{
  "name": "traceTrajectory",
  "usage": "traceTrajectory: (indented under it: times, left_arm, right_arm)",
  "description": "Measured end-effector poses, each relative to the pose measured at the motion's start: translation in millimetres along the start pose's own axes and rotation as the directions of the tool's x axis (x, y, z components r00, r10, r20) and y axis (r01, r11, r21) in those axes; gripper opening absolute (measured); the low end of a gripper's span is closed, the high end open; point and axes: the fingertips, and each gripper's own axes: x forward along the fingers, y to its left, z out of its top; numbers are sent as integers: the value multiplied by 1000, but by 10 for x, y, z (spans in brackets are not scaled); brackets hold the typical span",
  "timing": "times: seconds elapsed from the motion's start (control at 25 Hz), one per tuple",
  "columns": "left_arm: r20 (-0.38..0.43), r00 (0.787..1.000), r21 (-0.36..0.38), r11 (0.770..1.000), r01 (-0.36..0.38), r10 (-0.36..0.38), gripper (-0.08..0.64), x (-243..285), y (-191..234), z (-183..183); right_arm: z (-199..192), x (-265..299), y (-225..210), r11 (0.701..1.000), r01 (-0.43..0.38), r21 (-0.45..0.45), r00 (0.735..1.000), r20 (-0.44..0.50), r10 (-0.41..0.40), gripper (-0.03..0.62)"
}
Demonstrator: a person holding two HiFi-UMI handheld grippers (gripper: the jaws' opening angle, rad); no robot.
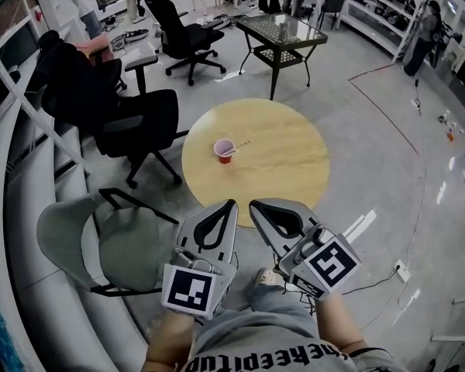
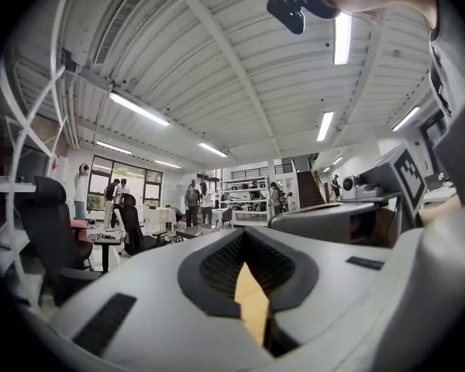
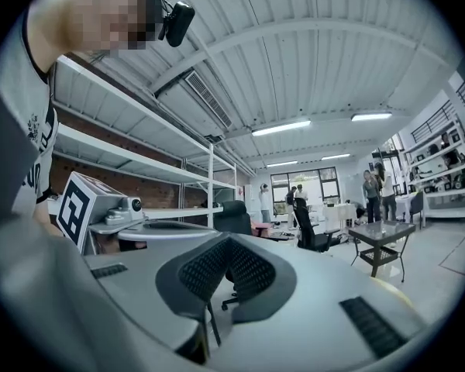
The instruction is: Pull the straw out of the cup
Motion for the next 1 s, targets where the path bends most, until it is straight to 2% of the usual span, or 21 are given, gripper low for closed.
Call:
traceTrajectory:
  times: [0.48,1.0]
  left_arm:
    - [-12,998,1,998,-66,66,16,523,-90,8]
    - [-9,990,-4,990,-141,141,17,853,-198,3]
  right_arm:
    - [-23,-35,-532,998,-66,8,998,-11,66,15]
    - [-93,-82,-886,989,-146,7,989,-16,146,15]
